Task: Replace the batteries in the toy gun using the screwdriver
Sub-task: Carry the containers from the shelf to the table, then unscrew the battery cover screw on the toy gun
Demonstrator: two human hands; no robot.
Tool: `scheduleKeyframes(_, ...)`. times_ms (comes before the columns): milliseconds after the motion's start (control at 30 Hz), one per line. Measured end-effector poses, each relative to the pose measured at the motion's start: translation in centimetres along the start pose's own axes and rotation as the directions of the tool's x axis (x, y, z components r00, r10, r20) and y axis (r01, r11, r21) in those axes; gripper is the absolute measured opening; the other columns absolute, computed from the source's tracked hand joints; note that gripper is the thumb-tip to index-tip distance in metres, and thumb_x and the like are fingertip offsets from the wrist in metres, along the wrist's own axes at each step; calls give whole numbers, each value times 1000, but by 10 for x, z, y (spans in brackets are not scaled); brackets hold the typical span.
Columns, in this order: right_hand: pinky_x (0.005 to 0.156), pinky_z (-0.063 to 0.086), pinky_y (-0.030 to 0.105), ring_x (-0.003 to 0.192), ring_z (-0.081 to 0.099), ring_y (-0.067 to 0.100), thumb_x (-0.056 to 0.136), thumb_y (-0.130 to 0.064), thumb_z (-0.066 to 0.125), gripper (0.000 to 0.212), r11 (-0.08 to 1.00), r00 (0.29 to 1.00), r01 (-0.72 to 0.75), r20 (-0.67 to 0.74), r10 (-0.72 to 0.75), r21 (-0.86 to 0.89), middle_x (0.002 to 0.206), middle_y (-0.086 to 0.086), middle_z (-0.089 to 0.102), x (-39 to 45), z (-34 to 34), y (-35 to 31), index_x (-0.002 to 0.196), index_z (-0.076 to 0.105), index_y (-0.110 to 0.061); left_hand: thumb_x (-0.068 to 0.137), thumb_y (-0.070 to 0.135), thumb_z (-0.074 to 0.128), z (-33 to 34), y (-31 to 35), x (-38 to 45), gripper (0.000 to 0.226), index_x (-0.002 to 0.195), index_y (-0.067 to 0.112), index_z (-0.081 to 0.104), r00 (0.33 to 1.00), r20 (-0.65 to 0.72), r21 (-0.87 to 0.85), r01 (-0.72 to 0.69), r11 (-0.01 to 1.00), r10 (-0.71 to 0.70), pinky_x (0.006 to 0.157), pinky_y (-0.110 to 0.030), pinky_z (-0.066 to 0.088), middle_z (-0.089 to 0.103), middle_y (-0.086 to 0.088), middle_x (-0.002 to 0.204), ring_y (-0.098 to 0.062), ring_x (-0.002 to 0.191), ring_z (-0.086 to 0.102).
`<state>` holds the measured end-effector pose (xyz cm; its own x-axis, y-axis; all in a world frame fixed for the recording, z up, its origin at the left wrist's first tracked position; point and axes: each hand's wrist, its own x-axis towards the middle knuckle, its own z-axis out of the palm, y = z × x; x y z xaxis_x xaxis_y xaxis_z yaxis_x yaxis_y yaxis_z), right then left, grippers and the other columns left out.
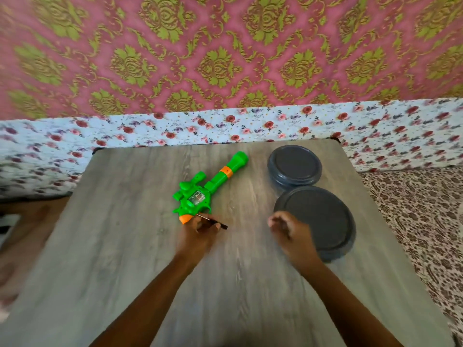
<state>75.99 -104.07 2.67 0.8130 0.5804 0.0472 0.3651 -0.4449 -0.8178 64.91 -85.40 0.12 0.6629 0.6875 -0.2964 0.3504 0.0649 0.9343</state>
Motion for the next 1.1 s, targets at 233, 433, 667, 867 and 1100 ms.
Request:
scheduleKeyframes(233, 40, 36, 21, 43, 46, 13, 98, -23, 42, 34, 799, 978, -209, 102, 183, 563, 55, 4, 53, 42, 116, -2, 73, 59, -7, 84, -1, 64, -26, -14, 41, 20, 81, 18, 67, 949, -65, -47, -311, 949, 307, 69, -12, 50, 72, 6, 82, 2, 72, 67)
scheduleKeyframes(433, 43, 41, 29, 44, 48, 18, 93, -40, 39, 45, 831, 991, -9, -107, 82, 557, 51, 4, 55, 61, 166, 35, 60, 58, -17, 77, 18, 68, -35, -62, 76, 10, 80, 27, 72, 867, -178, -276, -498, 822, 466, 72, -29, 51, 74, -1, 84, -25, 85, 68)
scheduleKeyframes(667, 43, 40, 23, 45, 49, 12, 98, -29, 37, 43, 842, 996, 84, -65, -59, 533, 56, 7, 57, 58, 168, 38, 65, 56, -10, 80, 11, 66, -27, -82, 73, 7, 87, 10, 65, 760, -215, -358, -646, 674, 613, 79, -31, 53, 71, -16, 91, -35, 92, 67)
scheduleKeyframes(867, 39, 36, 22, 40, 46, 9, 97, -31, 39, 44, 836, 993, 114, -70, -91, 537, 53, 5, 56, 53, 161, 34, 62, 56, -9, 80, 4, 62, -33, -82, 69, 10, 85, 12, 65, 687, -198, -363, -714, 598, 699, 75, -24, 53, 74, -1, 83, -26, 88, 71)
scheduleKeyframes(1100, 35, 27, 12, 33, 36, 2, 97, -34, 39, 50, 842, 989, 136, -21, -147, 522, 50, 8, 50, 29, 162, 10, 73, 60, 5, 76, 2, 65, -32, -71, 45, 15, 84, 15, 62, 611, -166, -290, -780, 554, 774, 76, -26, 55, 73, -1, 84, -17, 82, 71)
